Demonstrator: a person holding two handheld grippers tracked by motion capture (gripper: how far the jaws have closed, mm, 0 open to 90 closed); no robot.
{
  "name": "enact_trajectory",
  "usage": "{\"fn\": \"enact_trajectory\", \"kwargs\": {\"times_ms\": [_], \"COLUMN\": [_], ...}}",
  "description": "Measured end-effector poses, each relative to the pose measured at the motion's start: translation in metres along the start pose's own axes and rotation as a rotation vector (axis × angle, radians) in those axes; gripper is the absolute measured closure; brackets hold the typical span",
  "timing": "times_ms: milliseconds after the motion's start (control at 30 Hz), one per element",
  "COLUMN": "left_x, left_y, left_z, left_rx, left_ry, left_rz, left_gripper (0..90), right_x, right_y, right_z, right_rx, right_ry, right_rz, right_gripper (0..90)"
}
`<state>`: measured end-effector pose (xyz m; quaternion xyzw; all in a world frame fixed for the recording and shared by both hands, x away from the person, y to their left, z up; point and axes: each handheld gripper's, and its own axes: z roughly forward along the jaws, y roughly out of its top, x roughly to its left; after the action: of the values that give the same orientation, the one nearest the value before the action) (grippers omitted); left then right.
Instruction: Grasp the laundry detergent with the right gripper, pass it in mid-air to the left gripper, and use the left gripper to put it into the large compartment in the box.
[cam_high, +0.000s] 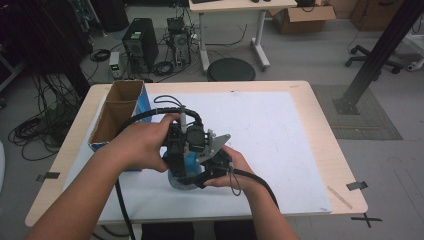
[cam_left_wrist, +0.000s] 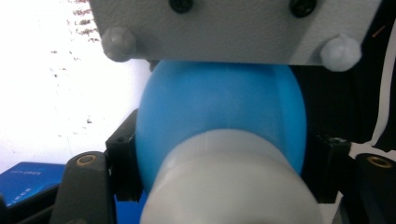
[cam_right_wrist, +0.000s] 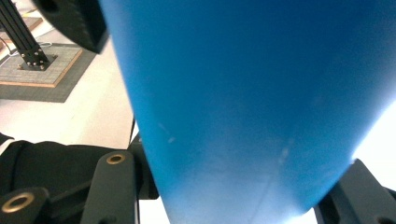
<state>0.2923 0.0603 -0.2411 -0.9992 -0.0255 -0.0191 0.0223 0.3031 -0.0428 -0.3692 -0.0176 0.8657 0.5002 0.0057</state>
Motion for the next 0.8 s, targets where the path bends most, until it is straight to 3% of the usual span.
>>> {"fn": "enact_trajectory", "kwargs": {"times_ms": [167,267,567,800], "left_x": [0.0000,-0.0017,-0.0002,0.0000], "left_y": [0.0011,0.0036,0.0032,0.0041], "left_z": [-0.0003,0.0016,0.0024,-0.0001], "left_rx": [-0.006,0.017,0.000,0.022], "left_ry": [0.028,0.042,0.033,0.016], "left_rz": [-0.011,-0.005,0.000,-0.007], "left_gripper": [37.1,37.6,38.1,38.3], "right_x": [0.0000,0.0001,-0.0004,0.0000], "right_y": [0.0003,0.0008,-0.0015,-0.0002], "right_z": [-0.0007,-0.0009,-0.0010,-0.0013], "right_rx": [-0.009,-0.007,-0.008,-0.020], "right_ry": [-0.001,-0.009,-0.007,0.011], "right_rz": [0.003,0.009,0.013,0.012], "right_gripper": [45.3,45.4,45.5,45.4]}}
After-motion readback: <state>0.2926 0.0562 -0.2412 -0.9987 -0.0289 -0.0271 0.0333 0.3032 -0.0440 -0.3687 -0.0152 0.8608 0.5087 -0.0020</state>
